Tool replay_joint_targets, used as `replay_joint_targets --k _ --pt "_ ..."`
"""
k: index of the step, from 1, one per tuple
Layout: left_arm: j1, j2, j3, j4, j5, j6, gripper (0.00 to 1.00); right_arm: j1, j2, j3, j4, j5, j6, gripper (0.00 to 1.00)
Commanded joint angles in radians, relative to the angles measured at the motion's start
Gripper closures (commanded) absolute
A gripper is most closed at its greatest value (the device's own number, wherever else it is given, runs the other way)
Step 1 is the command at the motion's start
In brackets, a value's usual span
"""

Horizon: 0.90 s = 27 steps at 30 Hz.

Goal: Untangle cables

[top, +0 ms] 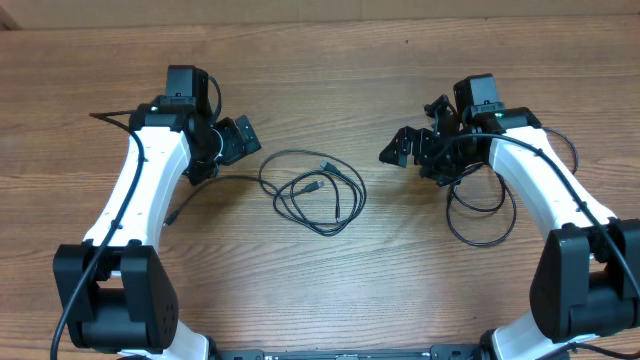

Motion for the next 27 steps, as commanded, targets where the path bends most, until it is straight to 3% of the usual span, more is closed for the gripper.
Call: replay_joint_targets --k 1,8,11,21,27 --pt "-0.001 0.01 -0.007 0.001 -0.009 -0.013 0.0 0.008 -0.025 -0.006 0.006 -0.076 0.003 0.0" --pt "-0.001 0.01 -0.007 0.001 -0.009 -0.013 0.0 0.077 -0.025 -0.006 0.021 -0.076 0.004 0.42" --pt "-0.001 0.01 -0.007 0.001 -0.009 -0.013 0.01 0.131 -0.025 -0.006 0.037 -0.054 0.013 0.54" --pt "-0.001 0.01 -0.007 0.001 -0.009 -0.013 0.0 0.318 -0.025 -0.006 0.013 0.344 0.418 0.61" --pt "-0.001 0.01 -0.007 0.001 -0.009 -0.013 0.01 0.376 -0.024 -0.026 0.035 0.397 0.583 0.61"
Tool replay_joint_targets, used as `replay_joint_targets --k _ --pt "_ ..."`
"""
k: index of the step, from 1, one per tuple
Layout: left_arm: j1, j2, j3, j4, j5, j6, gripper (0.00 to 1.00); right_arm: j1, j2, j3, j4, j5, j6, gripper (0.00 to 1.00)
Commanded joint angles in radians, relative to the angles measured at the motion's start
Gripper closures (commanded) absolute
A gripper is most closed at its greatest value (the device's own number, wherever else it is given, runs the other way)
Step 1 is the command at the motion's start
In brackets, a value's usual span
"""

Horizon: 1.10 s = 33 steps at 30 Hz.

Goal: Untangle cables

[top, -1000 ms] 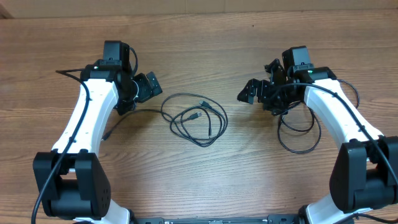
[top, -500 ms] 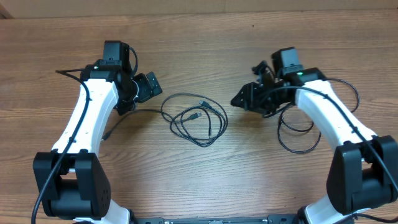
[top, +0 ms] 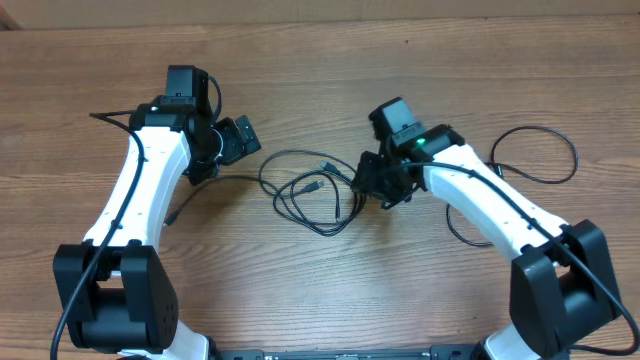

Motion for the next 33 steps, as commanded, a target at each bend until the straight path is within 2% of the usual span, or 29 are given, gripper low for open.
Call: replay_joint_targets --k 1,4,7,21,23,25,26,30,32,33 --pt "-0.001 0.01 -0.007 0.002 -0.009 -0.013 0.0 0.022 -0.024 -0.028 0.021 0.077 0.141 0.61" --pt "-0.001 0.01 -0.007 0.001 -0.009 -0.013 0.0 0.029 -0.024 -0.061 0.04 0.077 0.191 0.6" --pt "-0.001 0.01 -0.007 0.001 -0.009 -0.013 0.0 0.03 -0.024 -0.093 0.043 0.077 0.232 0.55" --pt "-0.001 0.01 -0.007 0.001 -0.009 -0.013 0.0 0.03 -0.024 -0.142 0.065 0.068 0.261 0.55" --pt "-0.001 0.01 -0.007 0.001 -0.009 -0.013 0.0 0.03 -0.024 -0.142 0.074 0.056 0.261 0.49" --pt "-0.001 0.01 -0.007 0.002 -0.009 -0.013 0.01 0.03 -0.024 -0.142 0.074 0.041 0.261 0.3" --pt "-0.001 0.01 -0.007 0.001 -0.009 -0.013 0.01 0.03 -0.024 -0.142 0.087 0.039 0.26 0.27" --pt "-0.001 0.01 -0.007 0.001 -0.009 -0.013 0.0 0.03 -0.024 -0.142 0.111 0.039 0.257 0.3" --pt "-0.001 0.01 -0.007 0.001 -0.009 -0.013 0.0 0.031 -0.024 -0.142 0.111 0.039 0.266 0.43" --pt "-0.001 0.01 -0.007 0.001 -0.009 -0.013 0.01 0.031 -0.024 -0.142 0.111 0.039 0.286 0.46"
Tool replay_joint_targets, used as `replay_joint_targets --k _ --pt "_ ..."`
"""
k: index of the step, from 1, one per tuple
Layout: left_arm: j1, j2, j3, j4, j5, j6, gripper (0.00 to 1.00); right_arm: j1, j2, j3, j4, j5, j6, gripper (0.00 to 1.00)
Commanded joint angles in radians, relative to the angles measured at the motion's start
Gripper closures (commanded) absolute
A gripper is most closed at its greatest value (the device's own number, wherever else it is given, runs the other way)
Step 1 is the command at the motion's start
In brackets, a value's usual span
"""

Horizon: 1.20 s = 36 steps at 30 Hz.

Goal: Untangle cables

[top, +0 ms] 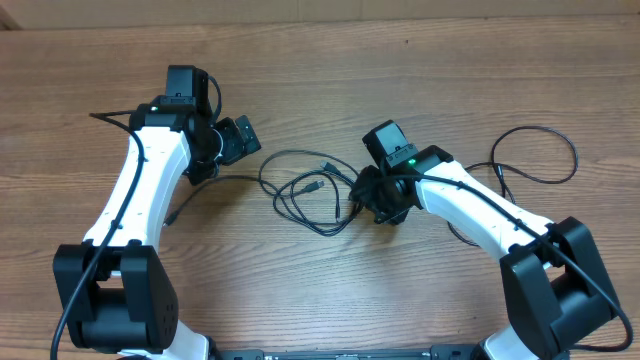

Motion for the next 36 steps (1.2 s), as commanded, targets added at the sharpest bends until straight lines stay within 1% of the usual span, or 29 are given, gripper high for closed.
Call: replay_joint_targets --k 1,2,6,9,13,18,22,27,32,36 --pt "-0.001 0.01 -0.007 0.001 -0.009 -0.013 0.01 0.005 -0.024 -0.005 0.002 -0.003 0.056 0.49" --pt "-0.001 0.01 -0.007 0.001 -0.009 -0.013 0.01 0.005 -0.024 -0.005 0.002 -0.003 0.072 0.53" --pt "-0.001 0.01 -0.007 0.001 -0.009 -0.013 0.01 0.005 -0.024 -0.006 -0.005 0.001 0.139 0.57" --pt "-0.001 0.01 -0.007 0.001 -0.009 -0.013 0.0 0.005 -0.024 -0.006 -0.005 0.01 0.148 0.58" --pt "-0.001 0.01 -0.007 0.001 -0.009 -0.013 0.01 0.005 -0.024 -0.006 -0.025 0.027 0.218 0.57" --pt "-0.001 0.01 -0.007 0.001 -0.009 -0.013 0.0 0.006 -0.024 -0.009 -0.017 0.027 0.219 0.59" --pt "-0.001 0.01 -0.007 0.001 -0.009 -0.013 0.0 0.006 -0.024 -0.026 0.001 0.027 0.246 0.65" --pt "-0.001 0.01 -0.007 0.001 -0.009 -0.013 0.0 0.018 -0.024 -0.067 0.065 0.027 0.267 0.7" --pt "-0.001 0.01 -0.007 0.001 -0.009 -0.013 0.01 0.04 -0.024 -0.083 0.106 0.028 0.267 0.71" --pt "-0.001 0.01 -0.007 0.001 -0.009 -0.013 0.0 0.069 -0.024 -0.083 0.124 0.068 0.272 0.75"
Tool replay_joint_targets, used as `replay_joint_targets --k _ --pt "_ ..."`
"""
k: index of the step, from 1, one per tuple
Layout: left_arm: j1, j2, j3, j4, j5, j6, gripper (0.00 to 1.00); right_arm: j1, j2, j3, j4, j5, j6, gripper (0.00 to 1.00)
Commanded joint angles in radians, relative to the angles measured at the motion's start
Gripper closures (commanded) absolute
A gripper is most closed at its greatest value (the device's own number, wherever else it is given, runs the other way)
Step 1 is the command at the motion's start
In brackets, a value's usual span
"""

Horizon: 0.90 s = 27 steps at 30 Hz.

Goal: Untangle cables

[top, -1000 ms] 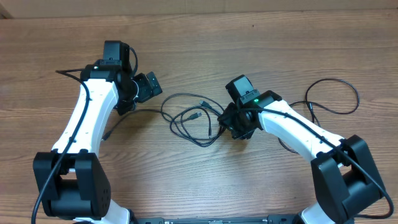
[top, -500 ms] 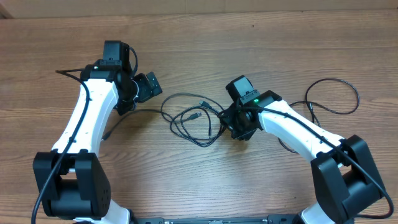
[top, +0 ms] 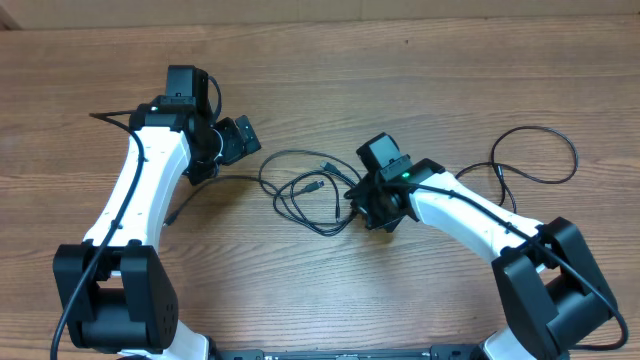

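A tangle of thin black cables (top: 310, 192) lies in loose overlapping loops at the table's middle, two plug ends showing inside the coil. My right gripper (top: 357, 203) is down at the coil's right edge; the wrist covers its fingers, so their state does not show. My left gripper (top: 240, 140) hangs above and to the left of the coil, apart from it, its jaws unclear from above. One strand (top: 200, 192) runs left from the coil under the left arm.
Another black cable (top: 540, 150) loops on the wood at the right, behind my right arm, which partly covers it. A dark lead (top: 105, 117) trails off the left arm's base. Bare wooden tabletop (top: 320, 70) lies at the back.
My right gripper has shifted slightly left and lower, closer onto the coil's right edge. The coil keeps its shape. The left arm has not moved.
At first my right gripper hung open at the right, over the separate looped cable. Then it stood beside the central coil's right edge, and it has edged closer at each moment since. The left arm and the coil stayed where they were.
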Motion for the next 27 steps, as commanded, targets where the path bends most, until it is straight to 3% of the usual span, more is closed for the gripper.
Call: replay_joint_targets --k 1,27 --pt "-0.001 0.01 -0.007 0.001 -0.009 -0.013 0.01 0.027 -0.024 -0.005 0.002 0.058 0.028 0.75" --pt "-0.001 0.01 -0.007 0.001 -0.009 -0.013 0.0 0.047 0.018 -0.005 -0.002 0.116 0.087 0.8"
